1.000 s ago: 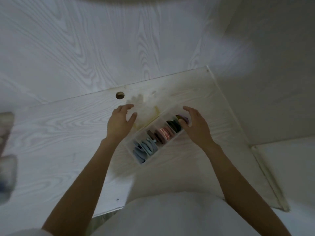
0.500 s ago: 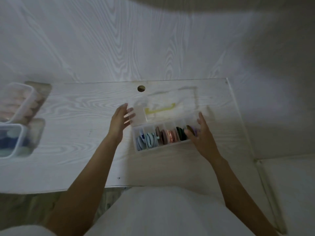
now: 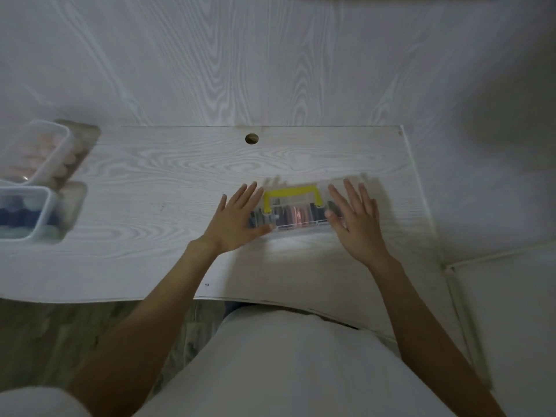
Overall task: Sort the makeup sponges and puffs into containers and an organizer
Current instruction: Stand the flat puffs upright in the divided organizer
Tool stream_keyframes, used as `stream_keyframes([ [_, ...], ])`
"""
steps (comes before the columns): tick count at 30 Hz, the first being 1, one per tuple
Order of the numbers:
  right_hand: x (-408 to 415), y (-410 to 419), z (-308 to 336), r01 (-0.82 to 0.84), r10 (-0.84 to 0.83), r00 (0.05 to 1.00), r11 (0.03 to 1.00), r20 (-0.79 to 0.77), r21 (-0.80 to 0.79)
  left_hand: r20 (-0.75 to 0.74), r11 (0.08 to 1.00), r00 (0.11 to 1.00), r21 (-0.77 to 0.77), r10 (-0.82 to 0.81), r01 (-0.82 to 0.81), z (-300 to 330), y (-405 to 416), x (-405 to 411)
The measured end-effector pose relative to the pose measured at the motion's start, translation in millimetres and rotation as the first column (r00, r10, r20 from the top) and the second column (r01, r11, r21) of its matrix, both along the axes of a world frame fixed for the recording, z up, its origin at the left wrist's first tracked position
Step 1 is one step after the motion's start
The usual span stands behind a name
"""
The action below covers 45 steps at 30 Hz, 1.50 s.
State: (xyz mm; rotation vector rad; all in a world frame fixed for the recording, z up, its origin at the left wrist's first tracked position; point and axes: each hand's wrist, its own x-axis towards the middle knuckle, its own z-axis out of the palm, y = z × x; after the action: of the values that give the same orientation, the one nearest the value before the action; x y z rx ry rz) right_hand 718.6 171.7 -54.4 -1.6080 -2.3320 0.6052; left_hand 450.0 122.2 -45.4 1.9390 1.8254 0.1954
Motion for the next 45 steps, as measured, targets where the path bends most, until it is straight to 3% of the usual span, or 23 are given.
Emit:
stream_keyframes([
  [3, 1.3, -8.6, -13.0, -0.041, 0.048, 0.993, 0.997, 0.104, -0.067, -0.092, 1.0, 0.996, 0.002, -0.003, 0.004, -11.8, -5.6, 6.9],
  [8, 0.6, -14.6, -20.0, -0.043, 0.051, 0.99, 0.997, 0.133, -0.062, -0.202, 0.999, 0.979, 0.052, 0.008, 0.003, -18.4, -6.8, 15.1],
  [20, -2.3, -11.8, -13.3, -0.013, 0.009, 0.994, 0.999, 0.113, 0.032, -0.214, 0.995, 0.976, 0.085, -0.032, 0.051, -25.2, -2.1, 10.7],
  [23, 5.9, 15.9, 2.0, -0.161, 0.143, 0.977, 0.982, 0.16, 0.103, -0.196, 0.988, 0.976, 0.094, -0.1, 0.12, -22.2, 9.1, -0.8],
  [26, 11.2, 37.5, 14.7, -0.363, 0.377, 0.914, 0.925, 0.149, -0.112, -0.26, 0.974, 0.952, 0.113, -0.162, 0.197, -13.5, 25.9, -11.7],
  [29, 10.5, 37.4, 19.8, -0.315, 0.334, 0.926, 0.941, 0.174, -0.125, -0.27, 0.968, 0.957, 0.194, -0.102, 0.158, -8.8, 41.6, -5.1],
  [33, 22.8, 23.5, 11.1, 0.067, -0.074, 0.992, 0.995, 0.106, 0.071, -0.03, 0.935, 0.988, 0.33, 0.149, -0.131, -6.7, 69.8, 32.5],
  [35, 33.5, 19.2, 2.8, 0.285, -0.295, 0.951, 0.953, 0.096, 0.105, 0.219, 0.948, 0.957, 0.212, 0.19, -0.237, -2.3, 88.8, 63.0],
  [37, 43.9, 20.1, -1.7, 0.444, -0.457, 0.881, 0.888, 0.124, 0.119, 0.482, 0.955, 0.836, -0.006, 0.262, -0.296, 3.1, 106.6, 95.6],
  [39, 54.6, 25.8, -5.7, 0.543, -0.565, 0.808, 0.824, 0.168, 0.161, 0.588, 0.951, 0.747, -0.182, 0.31, -0.251, 4.5, 124.7, 129.7],
  [42, 64.2, 35.1, -7.1, 0.536, -0.585, 0.785, 0.806, 0.202, 0.252, 0.654, 0.926, 0.675, -0.355, 0.342, -0.125, 2.5, 144.1, 176.9],
  [45, 76.1, 42.6, -6.6, 0.43, -0.463, 0.865, 0.882, 0.192, 0.191, 0.695, 0.903, 0.625, -0.427, 0.356, -0.039, 2.1, 159.5, 212.2],
])
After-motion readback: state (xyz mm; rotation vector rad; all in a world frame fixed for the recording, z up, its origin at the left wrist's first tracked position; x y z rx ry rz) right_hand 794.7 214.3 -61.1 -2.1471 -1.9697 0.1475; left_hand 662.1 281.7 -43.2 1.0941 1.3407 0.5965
